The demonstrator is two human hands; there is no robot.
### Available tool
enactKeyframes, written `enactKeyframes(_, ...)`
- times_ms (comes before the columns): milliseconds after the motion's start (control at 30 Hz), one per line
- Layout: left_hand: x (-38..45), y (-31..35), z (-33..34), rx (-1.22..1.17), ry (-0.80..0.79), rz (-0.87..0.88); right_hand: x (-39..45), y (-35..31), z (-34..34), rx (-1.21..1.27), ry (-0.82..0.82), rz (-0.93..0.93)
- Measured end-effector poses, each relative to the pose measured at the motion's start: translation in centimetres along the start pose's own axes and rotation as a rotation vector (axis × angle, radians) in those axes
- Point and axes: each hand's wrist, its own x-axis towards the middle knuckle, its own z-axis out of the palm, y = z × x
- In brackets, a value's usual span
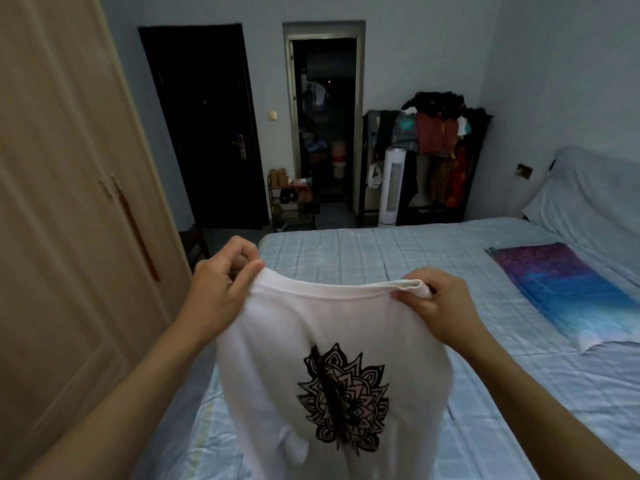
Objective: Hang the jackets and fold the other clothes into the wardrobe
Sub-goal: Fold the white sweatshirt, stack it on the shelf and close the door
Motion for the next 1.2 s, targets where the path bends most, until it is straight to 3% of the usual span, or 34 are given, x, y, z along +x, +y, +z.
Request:
enactKeyframes(200,0.2,-0.3,-2.8,-0.065,-0.232,0.056,1.1,-2.4,-0.7,0.093,0.113,0.083)
enactKeyframes(400,0.7,0.1,-3.7,0.015,0.011,0.188,3.0,-5.4,-1.6,0.096,0.202,-0.044)
enactKeyframes(500,1.1,0.9,-4.0,-0.060,0.058,0.140,3.8,-7.1,-1.8,0.196,0.216,-0.073)
enactKeyframes(633,1.2,0.2,-4.5,-0.161,-0.002,0.013,3.6,-8.3,-1.9,0.288,0.119,-0.053)
enactKeyframes(833,0.7,-1.0,-5.0,-0.043,-0.011,0.039,3.2,-7.2,-2.4,0.225,-0.053,-0.006)
enactKeyframes(1200,1.6,-1.4,-4.2,-0.231,-0.113,-0.067,3.7,-6.2,-2.9,0.243,-0.231,0.084)
